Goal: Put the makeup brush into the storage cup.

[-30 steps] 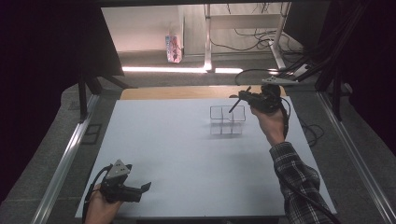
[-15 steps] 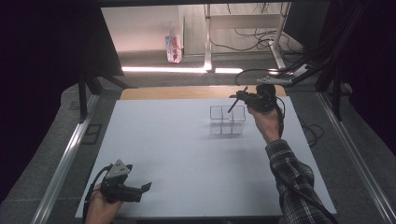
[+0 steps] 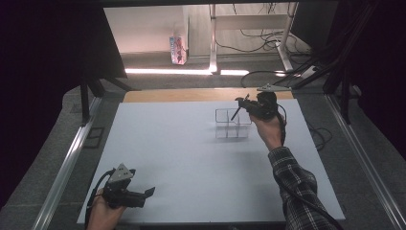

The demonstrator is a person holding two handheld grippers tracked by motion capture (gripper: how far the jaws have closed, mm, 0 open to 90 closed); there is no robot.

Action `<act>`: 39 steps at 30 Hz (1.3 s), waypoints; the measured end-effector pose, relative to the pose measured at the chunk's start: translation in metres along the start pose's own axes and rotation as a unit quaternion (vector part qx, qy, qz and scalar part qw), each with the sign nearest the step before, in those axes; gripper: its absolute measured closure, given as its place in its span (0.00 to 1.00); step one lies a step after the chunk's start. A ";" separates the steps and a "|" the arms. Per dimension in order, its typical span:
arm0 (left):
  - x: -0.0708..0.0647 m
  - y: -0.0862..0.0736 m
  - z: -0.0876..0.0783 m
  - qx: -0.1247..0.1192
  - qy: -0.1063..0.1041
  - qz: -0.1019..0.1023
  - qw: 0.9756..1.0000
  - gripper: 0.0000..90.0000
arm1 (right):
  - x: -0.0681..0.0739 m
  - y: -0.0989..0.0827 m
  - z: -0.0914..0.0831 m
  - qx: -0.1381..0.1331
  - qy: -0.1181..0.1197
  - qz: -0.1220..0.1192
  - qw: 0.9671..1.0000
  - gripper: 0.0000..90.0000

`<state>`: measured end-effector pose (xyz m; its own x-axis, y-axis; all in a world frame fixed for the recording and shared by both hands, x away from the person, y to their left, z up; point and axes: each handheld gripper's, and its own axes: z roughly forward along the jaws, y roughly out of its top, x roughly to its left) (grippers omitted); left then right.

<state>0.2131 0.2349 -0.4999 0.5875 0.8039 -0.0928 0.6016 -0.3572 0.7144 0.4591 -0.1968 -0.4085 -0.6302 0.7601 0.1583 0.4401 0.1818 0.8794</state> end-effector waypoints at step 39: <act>-0.002 0.000 -0.001 0.002 0.003 0.011 1.000 0.03 | 0.005 -0.021 0.021 0.036 -0.002 -0.016 0.999 0.12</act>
<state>0.2118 0.2339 -0.4992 0.5968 0.7990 -0.0731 0.5907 -0.3759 0.7140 0.4604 -0.1841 -0.4357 -0.6420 0.7559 0.1283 0.4651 0.2510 0.8489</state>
